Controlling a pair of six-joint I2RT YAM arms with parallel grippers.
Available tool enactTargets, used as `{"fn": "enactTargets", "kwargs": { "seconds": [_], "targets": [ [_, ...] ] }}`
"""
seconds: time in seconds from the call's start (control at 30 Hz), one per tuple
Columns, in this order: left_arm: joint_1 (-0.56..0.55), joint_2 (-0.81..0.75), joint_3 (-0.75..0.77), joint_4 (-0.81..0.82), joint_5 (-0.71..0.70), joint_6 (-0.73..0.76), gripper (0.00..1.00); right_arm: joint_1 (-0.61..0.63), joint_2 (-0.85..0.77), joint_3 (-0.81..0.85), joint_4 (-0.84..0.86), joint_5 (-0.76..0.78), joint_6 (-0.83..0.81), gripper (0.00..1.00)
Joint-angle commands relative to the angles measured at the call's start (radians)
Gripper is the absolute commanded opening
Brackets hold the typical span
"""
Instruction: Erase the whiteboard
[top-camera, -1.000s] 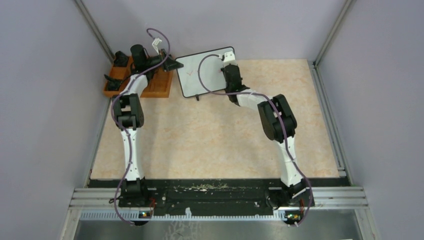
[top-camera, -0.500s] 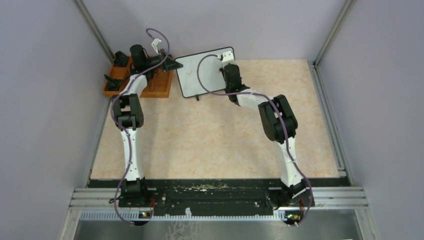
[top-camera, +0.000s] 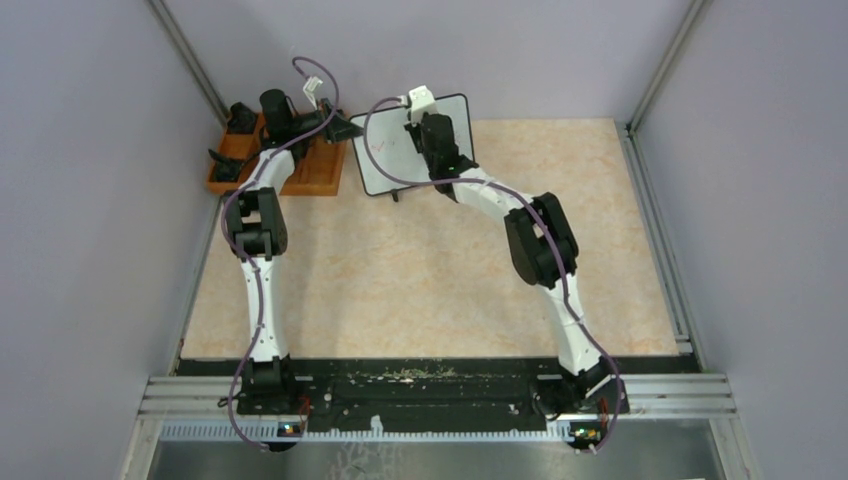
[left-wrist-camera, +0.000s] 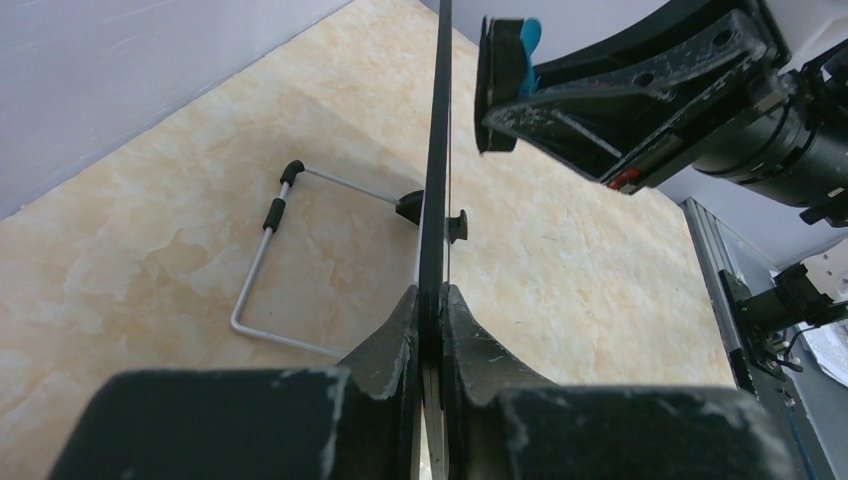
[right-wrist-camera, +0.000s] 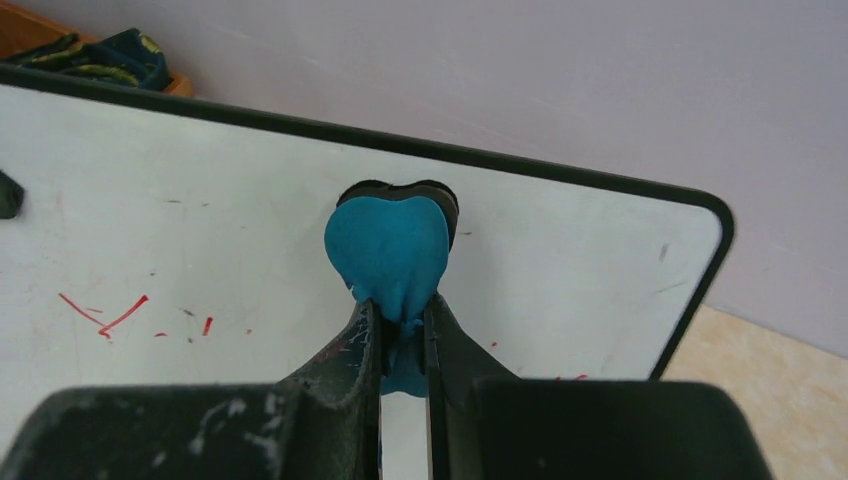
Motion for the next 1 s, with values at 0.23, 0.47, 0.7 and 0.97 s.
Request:
{"fn": "enactTargets", "kwargs": {
  "seconds": [0.23, 0.47, 0.7, 0.97],
  "targets": [
    [-0.005, 0.019, 0.002, -0.003, 0.006, 0.038, 0.0, 0.055, 0.1, 0.127, -0.077, -0.065, 0.027, 0.0],
    [-0.008, 0.018, 0.002, -0.002, 0.008, 0.037, 0.0, 0.095, 0.111, 0.137, -0.077, -0.076, 0.03, 0.0],
    [-0.011, 0.016, 0.0, -0.002, 0.008, 0.037, 0.0, 0.138, 0.143, 0.188, -0.092, -0.089, 0.042, 0.0],
    [-0.013, 0.017, -0.005, -0.003, 0.011, 0.037, 0.0, 0.179, 0.25, 0.376, -0.183, -0.082, 0.03, 0.0]
  ]
}}
